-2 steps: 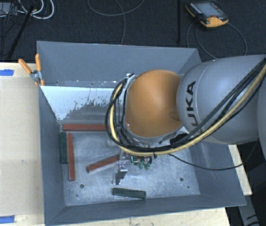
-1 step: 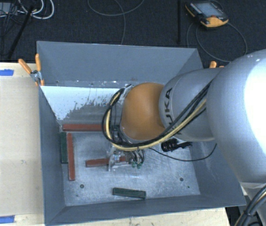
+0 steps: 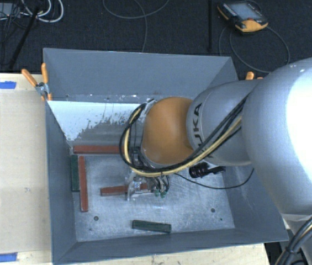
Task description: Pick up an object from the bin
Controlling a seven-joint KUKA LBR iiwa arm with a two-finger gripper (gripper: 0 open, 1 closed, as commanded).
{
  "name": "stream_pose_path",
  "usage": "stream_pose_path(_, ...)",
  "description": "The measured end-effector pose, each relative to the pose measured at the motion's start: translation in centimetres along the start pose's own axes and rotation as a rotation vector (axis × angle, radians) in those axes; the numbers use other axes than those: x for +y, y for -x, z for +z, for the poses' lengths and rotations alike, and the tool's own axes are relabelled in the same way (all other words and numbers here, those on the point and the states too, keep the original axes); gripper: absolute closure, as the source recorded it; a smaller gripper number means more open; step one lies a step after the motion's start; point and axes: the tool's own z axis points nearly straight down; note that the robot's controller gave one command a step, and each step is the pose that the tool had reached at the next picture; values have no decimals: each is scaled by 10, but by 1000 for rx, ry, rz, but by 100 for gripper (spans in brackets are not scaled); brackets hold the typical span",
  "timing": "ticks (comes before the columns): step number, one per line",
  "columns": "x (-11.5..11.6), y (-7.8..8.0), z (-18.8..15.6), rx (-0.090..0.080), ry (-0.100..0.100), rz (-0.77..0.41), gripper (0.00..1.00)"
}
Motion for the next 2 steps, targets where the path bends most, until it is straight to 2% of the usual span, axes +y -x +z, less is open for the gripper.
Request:
stream_pose_path(1, 0, 0, -1, 0, 0, 0, 100)
stream_pose_path(2, -8, 3, -40, 1, -3, -91, 100)
